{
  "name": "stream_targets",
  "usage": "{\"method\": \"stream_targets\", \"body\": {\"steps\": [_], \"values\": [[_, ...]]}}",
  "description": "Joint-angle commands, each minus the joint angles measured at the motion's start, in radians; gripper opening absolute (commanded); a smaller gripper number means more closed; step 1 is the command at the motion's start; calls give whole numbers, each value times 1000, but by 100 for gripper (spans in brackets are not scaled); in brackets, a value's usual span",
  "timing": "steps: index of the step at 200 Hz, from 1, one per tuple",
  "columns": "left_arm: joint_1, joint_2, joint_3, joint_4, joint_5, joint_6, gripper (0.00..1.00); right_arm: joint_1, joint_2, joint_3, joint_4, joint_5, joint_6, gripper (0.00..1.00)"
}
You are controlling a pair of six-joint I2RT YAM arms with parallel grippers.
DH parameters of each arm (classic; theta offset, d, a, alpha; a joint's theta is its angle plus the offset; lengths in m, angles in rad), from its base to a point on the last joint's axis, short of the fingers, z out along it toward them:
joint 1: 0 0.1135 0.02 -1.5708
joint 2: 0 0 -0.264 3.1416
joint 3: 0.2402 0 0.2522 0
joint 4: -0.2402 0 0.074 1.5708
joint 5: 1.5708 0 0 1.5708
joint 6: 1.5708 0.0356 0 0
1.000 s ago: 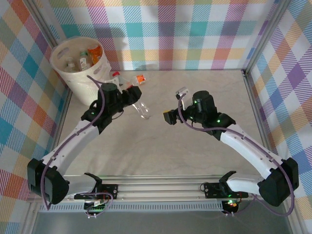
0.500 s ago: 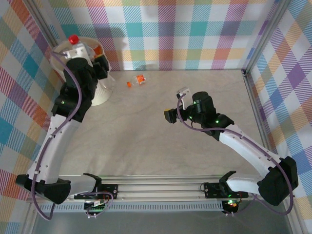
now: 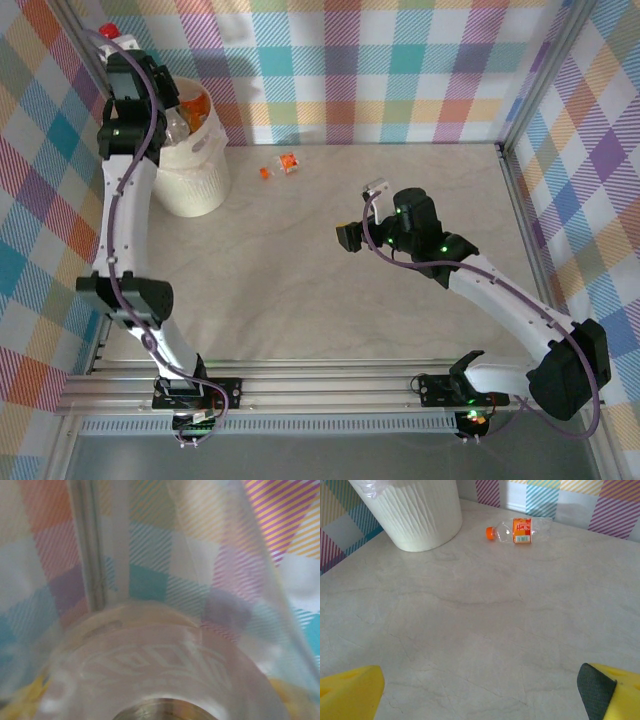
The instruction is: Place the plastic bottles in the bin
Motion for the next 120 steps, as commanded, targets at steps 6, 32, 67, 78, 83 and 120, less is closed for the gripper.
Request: {"method": "stream_targets", "body": {"steps": [6,32,67,78,83,120], "values": [[55,112,137,-62,54,-34,61,7,-19,-14,13,12,10,100],[100,228,252,-130,120,-98,61,6,-16,-16,12,16,16,100],[154,318,305,-166,319,-215,64,7,-5,-10,7,18,22,100],[162,332,305,-166,362,-253,64,7,-1,-6,6,20,22,100],[162,340,305,-166,371,-268,65,7,0,-5,5,21,22,100],[168,400,402,-187,424,-297,97,7,10,5,0,18,29,100]]}}
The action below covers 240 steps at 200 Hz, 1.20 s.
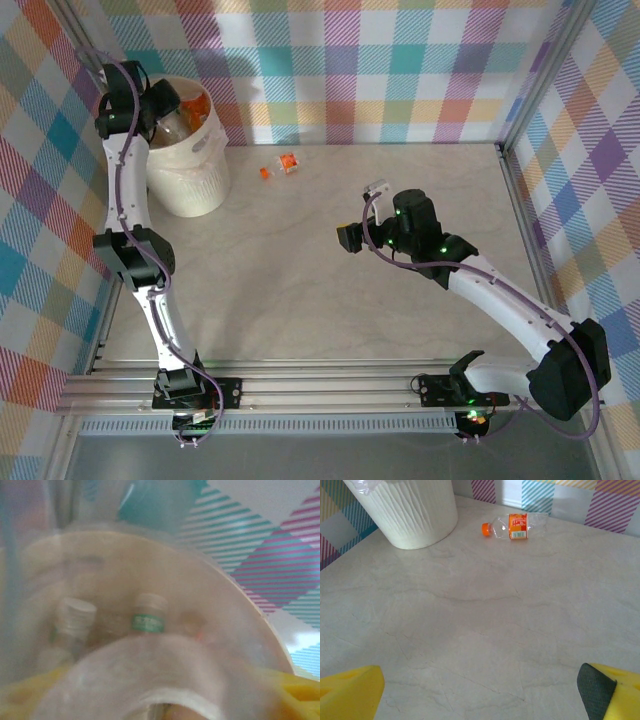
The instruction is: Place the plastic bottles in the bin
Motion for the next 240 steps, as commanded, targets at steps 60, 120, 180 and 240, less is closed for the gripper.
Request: {"method": "stream_targets", "body": {"steps": [60,120,180,240], "values": [[11,-7,180,-76,-14,-94,100,7,1,20,-5,58,45,100],[-120,-333,-296,238,-34,-24,100,5,5,3,27,165,163,100],[-360,-656,-955,747,-2,61,100,3,-17,-46,73,228,305,100],[-531,-499,-995,723,30,117,100,3,-60,-101,112,247,344,100]]}}
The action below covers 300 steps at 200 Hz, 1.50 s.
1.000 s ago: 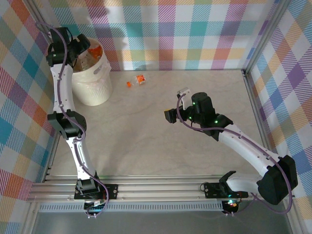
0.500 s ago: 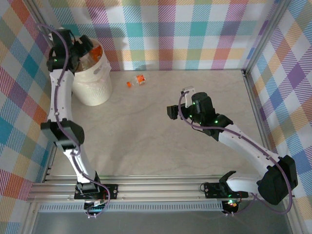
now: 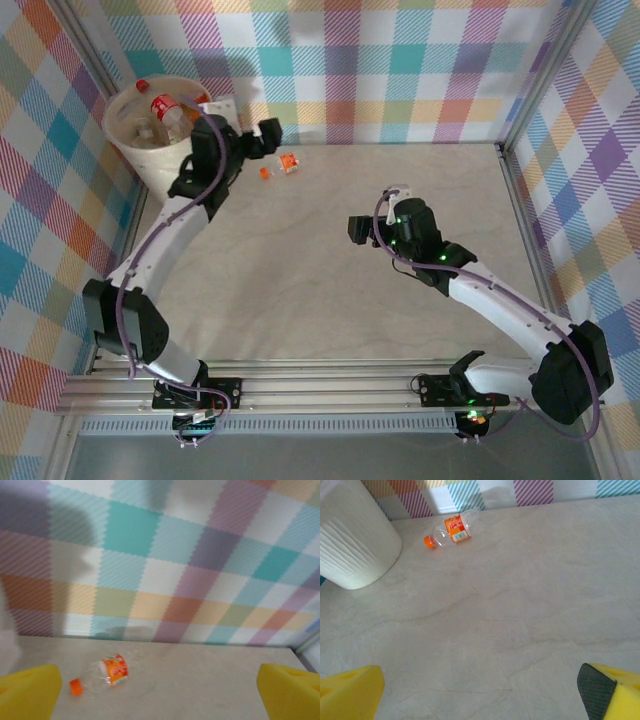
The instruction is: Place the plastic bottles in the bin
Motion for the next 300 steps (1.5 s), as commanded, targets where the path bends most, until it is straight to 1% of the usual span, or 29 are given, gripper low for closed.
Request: {"method": "stream_targets", "body": {"steps": [1,13,31,55,71,82,104,125,137,151,159,174,198,213,231,253,280,300], "values": [[-44,104,25,20,43,12,100,3,-33,-14,56,23,41,100],[-55,172,43,9,60,-2,100,3,-33,-19,59,27,43,100],[-66,268,78,26,45,1,100,3,-36,-16,51,25,35,100],[-66,418,208,-3,-23,0,100,3,-38,-18,37,35,15,100],[-63,513,312,-21,-40,1,100,3,-38,-22,31,57,2,100],[-63,587,407,-52,-65,34,100,3,-37,-29,36,73,-8,100],[-61,731,581,-84,-160,120,100,2,-25,-43,69,98,-49,100],[-48,868,750,-122,-183,213,100,0,-11,-35,81,117,-105,100],[-30,943,866,-183,-157,245,100,-1,-9,-29,84,124,-146,100],[-3,1020,1002,-255,-80,280,100,-1,-13,-28,92,137,-178,100],[11,1063,1083,-333,-38,301,100,-1,-16,-31,98,146,-194,100],[37,1121,1172,-400,36,341,100,-1,-21,-37,108,161,-210,100],[78,1154,1183,-444,124,368,100,-3,-25,-35,103,179,-218,100],[102,1169,1189,-498,203,364,100,-3,-37,-36,72,184,-199,100],[121,1200,1211,-536,223,376,100,-3,-63,-60,53,201,-165,100],[132,1265,1321,-611,287,379,100,-3,-91,-82,37,224,-154,100],[132,1274,1324,-643,352,391,96,-3,-113,-79,10,244,-143,100],[132,1278,1322,-656,359,403,91,-3,-123,-76,4,249,-142,100]]}}
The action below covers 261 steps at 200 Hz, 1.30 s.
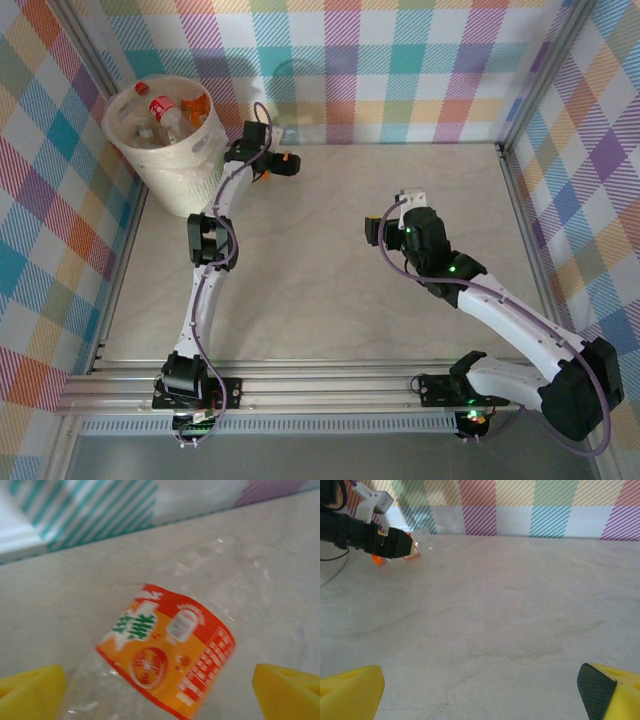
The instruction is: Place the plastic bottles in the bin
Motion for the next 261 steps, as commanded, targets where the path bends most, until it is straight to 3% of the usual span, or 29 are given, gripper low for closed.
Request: {"method": "stream_targets", "body": {"steps": [1,39,83,116,130,156,205,223,261], "values": [[-7,10,32,-59,66,32,91,-2,-26,-1,-14,30,19,100],[-13,25,29,-58,64,35,77,-2,-20,10,-12,33,22,100],[-30,26,23,-50,-10,31,62,-2,-18,17,-19,30,27,100],[-31,-40,-34,-51,-1,-39,51,-2,-23,17,-19,26,31,100],[-34,-130,-163,19,8,-83,49,-2,-27,17,-20,10,39,100],[-61,-371,-550,251,-20,-116,47,0,-26,13,-7,-43,49,100],[-116,-752,-1023,433,-23,-154,46,3,-18,-10,119,-209,37,100],[-127,-889,-1144,472,-4,-184,46,3,-9,-9,144,-242,42,100],[-142,-1141,-1273,435,-71,-199,45,3,-3,-20,220,-257,89,100]]}}
